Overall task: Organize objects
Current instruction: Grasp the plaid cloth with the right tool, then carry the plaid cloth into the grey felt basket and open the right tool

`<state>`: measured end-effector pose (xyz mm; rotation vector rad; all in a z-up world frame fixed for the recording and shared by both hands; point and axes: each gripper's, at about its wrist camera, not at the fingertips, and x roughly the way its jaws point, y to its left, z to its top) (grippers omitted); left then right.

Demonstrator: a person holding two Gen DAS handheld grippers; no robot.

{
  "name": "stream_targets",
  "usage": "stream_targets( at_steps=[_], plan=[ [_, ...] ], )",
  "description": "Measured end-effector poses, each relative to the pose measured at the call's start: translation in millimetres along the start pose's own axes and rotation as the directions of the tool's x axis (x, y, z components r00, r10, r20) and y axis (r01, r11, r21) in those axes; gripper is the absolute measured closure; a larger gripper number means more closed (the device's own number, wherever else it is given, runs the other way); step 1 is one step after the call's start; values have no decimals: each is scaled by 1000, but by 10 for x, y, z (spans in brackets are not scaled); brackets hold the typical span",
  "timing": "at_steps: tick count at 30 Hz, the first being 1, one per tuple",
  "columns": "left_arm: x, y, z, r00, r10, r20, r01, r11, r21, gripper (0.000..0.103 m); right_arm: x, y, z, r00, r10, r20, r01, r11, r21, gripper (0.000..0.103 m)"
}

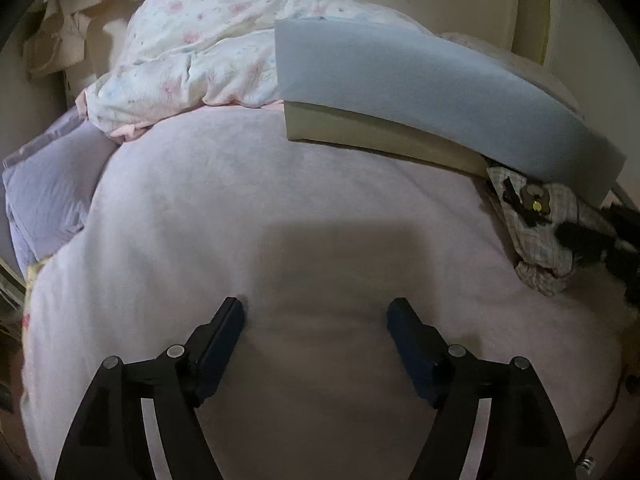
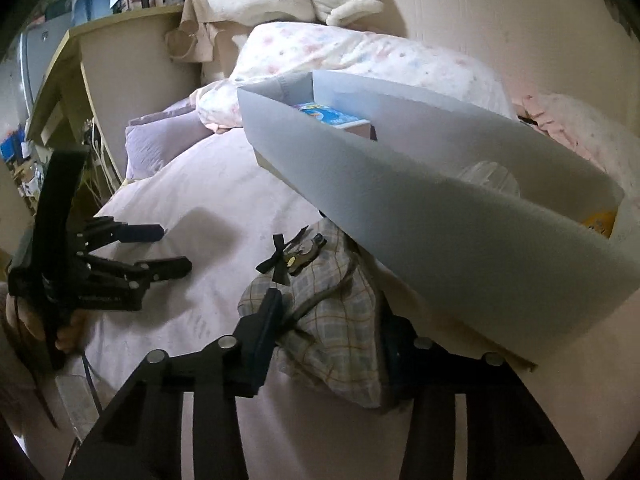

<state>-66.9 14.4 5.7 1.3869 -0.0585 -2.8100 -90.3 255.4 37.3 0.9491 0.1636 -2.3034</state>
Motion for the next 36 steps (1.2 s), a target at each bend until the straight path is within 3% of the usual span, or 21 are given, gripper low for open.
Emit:
stream_targets(
  at_steps=[2,3,10,18,24,30,33,36],
  plan=[
    [-17,4,-2,1000,8,1,-8,1000,-1,28,-51,-47,40,999,45,13,-46,998,41,81],
    [-26,4,-1,1000,15,2,-15,1000,-1,28,-64,-54,68,998,64,11,-65,996,59,83],
    [-78,-58,8,998,51,-24,-51,999,-5,28,-69,87,113,995,101,-3,-101,995,20,86],
    [-224,8,77,999,-34,-18,33,997,-70,29,-263,167,279,982,180,61,-181,983,4,89],
    [-500,-59,324,997,-53,54,55,997,-46,29,-478,120,553,961,228,153,-237,971,39,89],
    [-699,-108,799,990,-86,112,90,996,-26,29,-604,-145,1000,955,198,223,-227,967,114,95],
    [-705,-177,963,989,-80,125,80,997,7,29,-652,-326,1133,943,202,265,-254,950,182,96],
    [-691,-223,1064,986,-105,127,103,994,19,29,-763,-394,1232,916,238,323,-315,925,212,100]
  ],
)
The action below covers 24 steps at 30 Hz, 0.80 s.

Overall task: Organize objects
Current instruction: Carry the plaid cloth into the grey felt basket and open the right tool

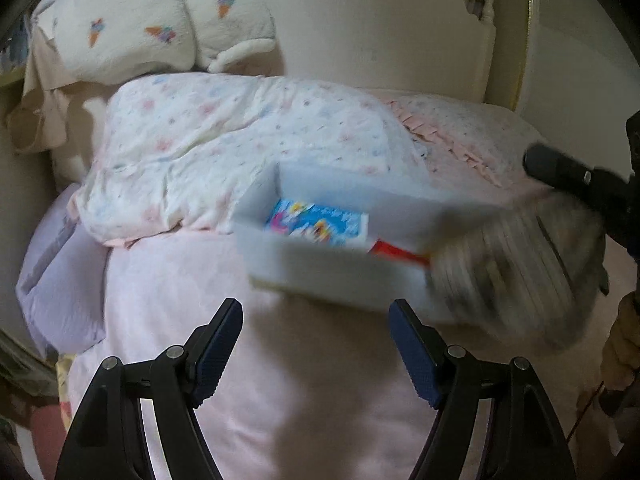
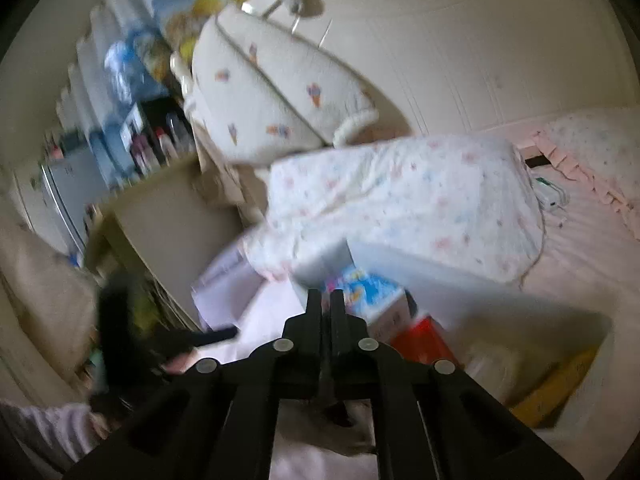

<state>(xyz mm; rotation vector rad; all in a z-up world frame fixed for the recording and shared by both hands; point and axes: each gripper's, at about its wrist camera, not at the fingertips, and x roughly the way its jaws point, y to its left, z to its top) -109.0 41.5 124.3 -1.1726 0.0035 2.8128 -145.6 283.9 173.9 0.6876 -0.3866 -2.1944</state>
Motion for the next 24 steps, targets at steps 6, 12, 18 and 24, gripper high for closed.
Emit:
stream_targets(
  at_steps=[6,12,18,24],
  plan=[
    [35,-37,59,1000,-9,-13,9,1000,-8,29,44,116,147,1000,14,17,-14,1000,-24,100],
    [20,19,-28,1000,-5,-26,4,999,-35,29,97,146,309,999,14,52,-13,1000,-22,100],
    [2,94,-9,1000,4,-9,-4,998,-62,29,370,218,584,995,-72,71,80,991,-107,100],
    [32,128,-109,1000,23,-17,-24,997,-69,29,739,-70,189,961,-253,-116,250,968,-40,90]
  ],
)
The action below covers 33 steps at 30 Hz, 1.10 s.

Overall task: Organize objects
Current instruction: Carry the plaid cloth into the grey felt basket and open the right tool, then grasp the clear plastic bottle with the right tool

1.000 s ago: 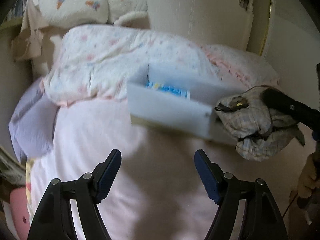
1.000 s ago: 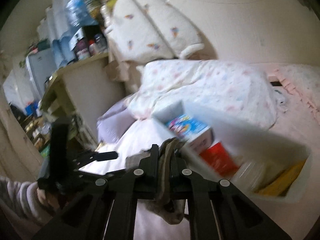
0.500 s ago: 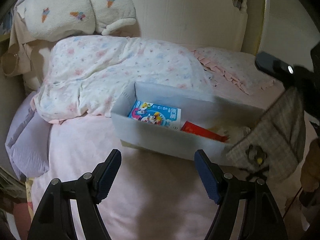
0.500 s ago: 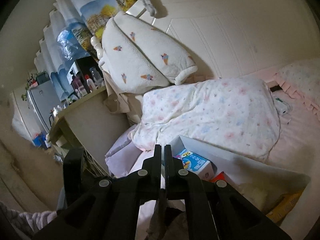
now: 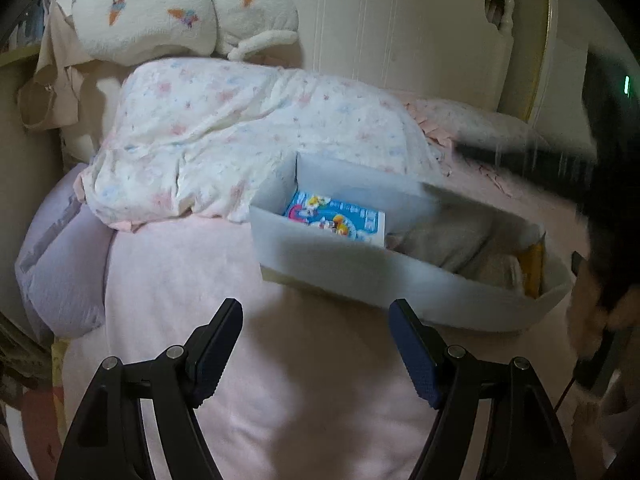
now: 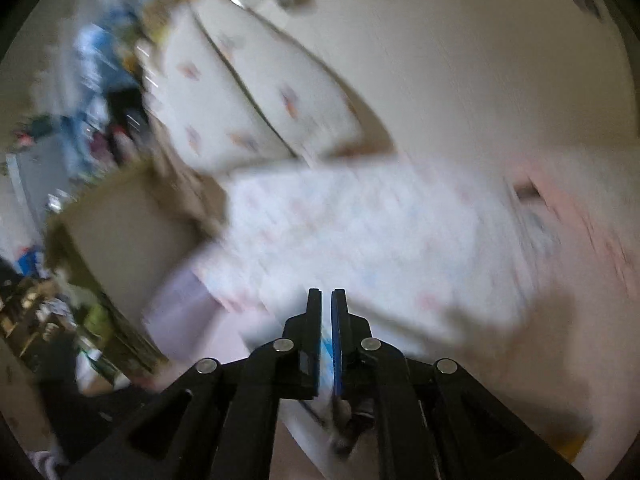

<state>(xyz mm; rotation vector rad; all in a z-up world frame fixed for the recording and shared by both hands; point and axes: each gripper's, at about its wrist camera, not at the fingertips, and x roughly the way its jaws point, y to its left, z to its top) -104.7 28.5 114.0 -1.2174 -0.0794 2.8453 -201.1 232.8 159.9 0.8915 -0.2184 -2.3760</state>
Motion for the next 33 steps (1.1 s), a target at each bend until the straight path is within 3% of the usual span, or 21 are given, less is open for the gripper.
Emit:
stream_targets(
  at_steps=[2,4,6,10,13,16,18,21,24,29,33],
  plan=[
    [43,14,-64,1000,-4,-21,4,1000,-6,29,54,-132,-294,997,-56,-54,58,998,39,78],
    [78,21,-128,999,-8,-37,8,1000,-11,29,66,-215,-505,992,-107,-71,110,993,38,74],
    [96,15,-183,999,-14,-41,14,1000,-15,29,55,-262,-578,988,-128,-90,131,991,31,74],
    [118,-33,-286,998,-13,-59,14,1000,11,29,-156,-273,-609,992,-119,-40,121,992,31,74],
    [106,-55,-367,998,-5,-65,7,999,39,29,-305,-133,-623,998,-68,-14,68,998,-6,67],
    [96,-51,-468,998,4,-66,0,998,59,29,-461,112,-765,999,54,-6,-55,995,-89,59],
    [103,-39,-535,997,10,-76,-5,998,65,29,-562,254,-901,987,160,-22,-161,976,-148,58],
    [118,-12,-651,995,9,-100,-2,998,68,29,-632,447,-1094,924,361,-129,-382,896,-227,53],
    [111,32,-753,993,-7,-114,14,998,60,29,-680,621,-1301,827,500,-256,-559,779,-285,53],
    [123,117,-874,988,3,-152,4,999,42,29,-633,809,-1525,702,550,-452,-704,631,-326,56],
    [145,254,-935,985,2,-175,-6,1000,-20,29,-563,915,-1642,599,496,-629,-782,531,-326,62]
  ],
)
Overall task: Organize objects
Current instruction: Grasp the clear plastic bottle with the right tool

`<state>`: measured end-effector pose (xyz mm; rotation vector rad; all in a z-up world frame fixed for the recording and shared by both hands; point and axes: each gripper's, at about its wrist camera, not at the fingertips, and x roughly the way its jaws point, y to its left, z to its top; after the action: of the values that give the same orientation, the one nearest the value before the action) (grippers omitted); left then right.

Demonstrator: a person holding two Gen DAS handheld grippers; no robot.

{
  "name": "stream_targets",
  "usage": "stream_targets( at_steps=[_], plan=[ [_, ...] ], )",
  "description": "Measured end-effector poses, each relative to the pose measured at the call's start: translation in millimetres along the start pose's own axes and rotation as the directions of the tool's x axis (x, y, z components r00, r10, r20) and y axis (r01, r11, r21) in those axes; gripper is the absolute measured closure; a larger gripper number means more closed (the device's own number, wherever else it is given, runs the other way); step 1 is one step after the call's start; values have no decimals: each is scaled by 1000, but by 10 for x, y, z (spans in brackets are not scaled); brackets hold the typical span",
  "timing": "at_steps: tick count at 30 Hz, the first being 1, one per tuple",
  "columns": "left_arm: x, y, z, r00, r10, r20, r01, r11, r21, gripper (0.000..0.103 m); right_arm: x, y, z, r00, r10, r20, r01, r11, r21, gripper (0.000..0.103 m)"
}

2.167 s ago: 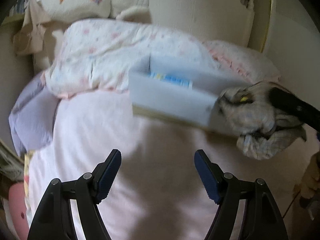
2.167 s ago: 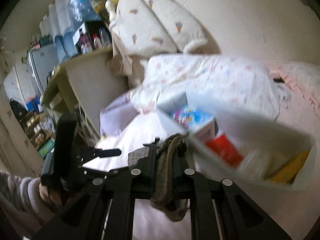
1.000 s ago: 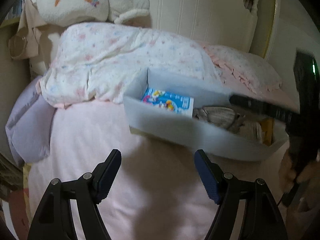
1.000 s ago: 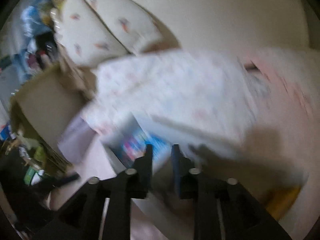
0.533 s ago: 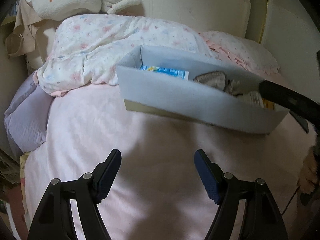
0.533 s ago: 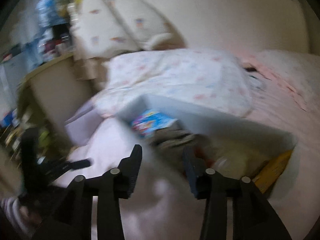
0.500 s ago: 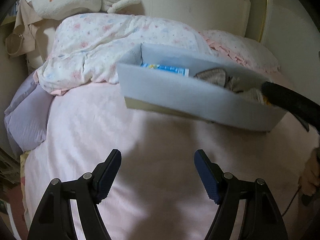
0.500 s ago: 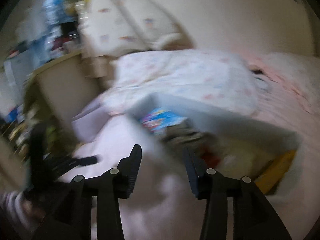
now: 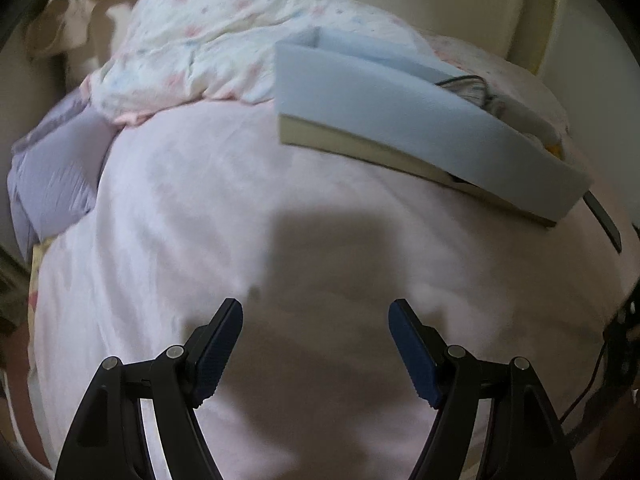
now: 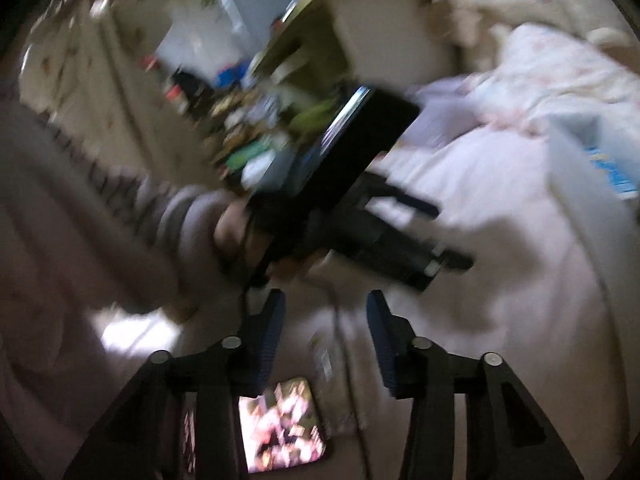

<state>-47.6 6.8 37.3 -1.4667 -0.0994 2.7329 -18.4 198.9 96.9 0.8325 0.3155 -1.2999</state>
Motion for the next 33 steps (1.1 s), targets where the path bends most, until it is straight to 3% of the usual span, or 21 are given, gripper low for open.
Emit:
stream_targets(
  at_steps=[4,10,13,19,23,25,29,33],
  plan=[
    [21,125,24,1000,2,0,-2,999,-53,29,125,119,-64,990,62,-127,-66,997,-27,62],
    [61,212,1,1000,-4,-17,2,996,-93,30,337,148,-115,961,37,-274,-58,996,-70,62],
    [76,223,8,1000,0,-21,-2,996,-93,30,383,143,-135,949,-37,-312,-5,991,-134,63],
    [102,197,20,1000,9,-20,-11,997,-71,30,519,-34,-135,940,-40,-340,20,998,-62,63],
    [124,163,8,999,30,-27,-31,999,-37,30,630,8,-157,929,-56,-366,26,996,-88,66],
    [127,135,5,999,44,-27,-44,999,-17,30,698,26,-178,914,-109,-392,68,991,-118,67],
    [117,78,2,997,69,-18,-69,997,30,30,637,-17,-108,914,-185,-360,163,982,-92,67],
    [99,43,5,997,82,-8,-81,995,55,30,511,-156,-53,915,-228,-333,245,970,8,67]
  ],
)
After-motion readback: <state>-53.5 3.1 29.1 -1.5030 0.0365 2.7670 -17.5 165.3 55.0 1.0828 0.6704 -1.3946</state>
